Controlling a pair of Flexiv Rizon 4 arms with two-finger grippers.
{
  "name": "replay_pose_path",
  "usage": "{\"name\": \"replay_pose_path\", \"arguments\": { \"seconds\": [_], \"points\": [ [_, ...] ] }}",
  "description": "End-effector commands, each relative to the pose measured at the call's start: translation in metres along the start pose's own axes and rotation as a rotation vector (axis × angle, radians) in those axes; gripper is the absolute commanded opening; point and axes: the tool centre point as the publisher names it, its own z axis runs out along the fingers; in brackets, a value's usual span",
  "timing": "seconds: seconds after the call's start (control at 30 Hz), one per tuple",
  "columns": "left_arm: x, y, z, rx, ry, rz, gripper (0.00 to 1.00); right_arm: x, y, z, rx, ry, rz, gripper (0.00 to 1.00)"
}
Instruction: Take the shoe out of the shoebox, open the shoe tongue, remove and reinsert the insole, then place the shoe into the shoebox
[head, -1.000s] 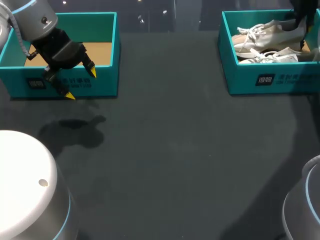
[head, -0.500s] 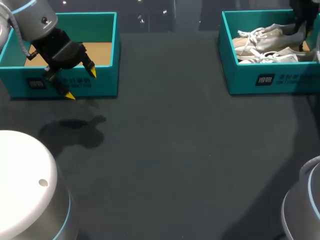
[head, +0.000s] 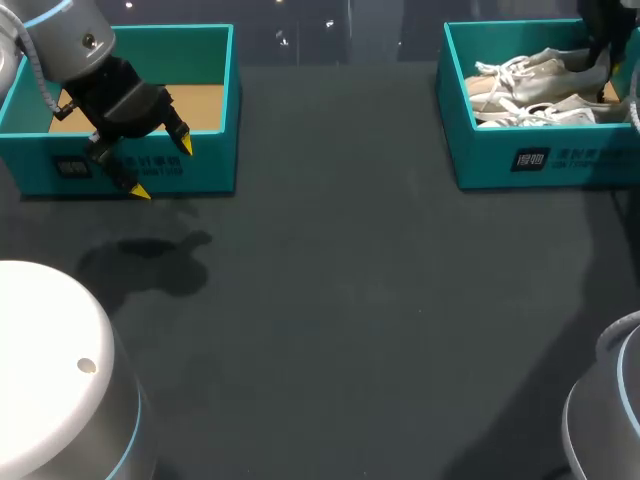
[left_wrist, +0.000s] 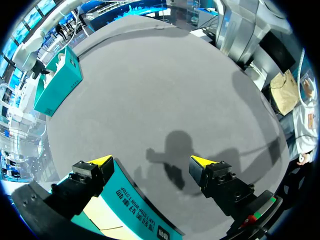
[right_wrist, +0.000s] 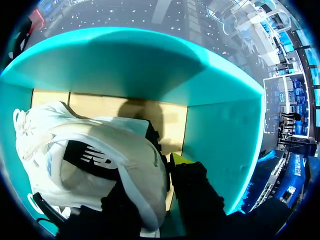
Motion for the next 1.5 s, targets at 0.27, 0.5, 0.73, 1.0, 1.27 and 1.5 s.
{"name": "replay_pose_path", "arguments": {
  "seconds": [0.27, 0.5, 0.73, 1.0, 1.27, 1.5],
  "points": [
    [0.000, 0.000, 0.000, -0.003, 0.002, 0.000, 1.00, 0.003, 0.008, 0.003, 0.006, 0.027, -0.010, 0.35],
    [0.000, 0.000, 0.000, -0.003, 0.002, 0.000, 1.00, 0.006, 0.006, 0.002, 0.016, 0.033, -0.012, 0.56],
    [0.000, 0.000, 0.000, -0.003, 0.002, 0.000, 1.00, 0.005, 0.004, -0.003, 0.018, 0.028, -0.008, 0.79],
    [0.000, 0.000, 0.000, -0.003, 0.002, 0.000, 1.00, 0.005, 0.000, -0.026, 0.011, 0.034, -0.004, 0.98],
    [0.000, 0.000, 0.000, -0.003, 0.002, 0.000, 1.00, 0.009, -0.012, -0.075, -0.020, 0.032, -0.009, 1.00],
    [0.000, 0.000, 0.000, -0.003, 0.002, 0.000, 1.00, 0.018, -0.032, -0.118, -0.068, 0.046, -0.024, 1.00]
  ]
}}
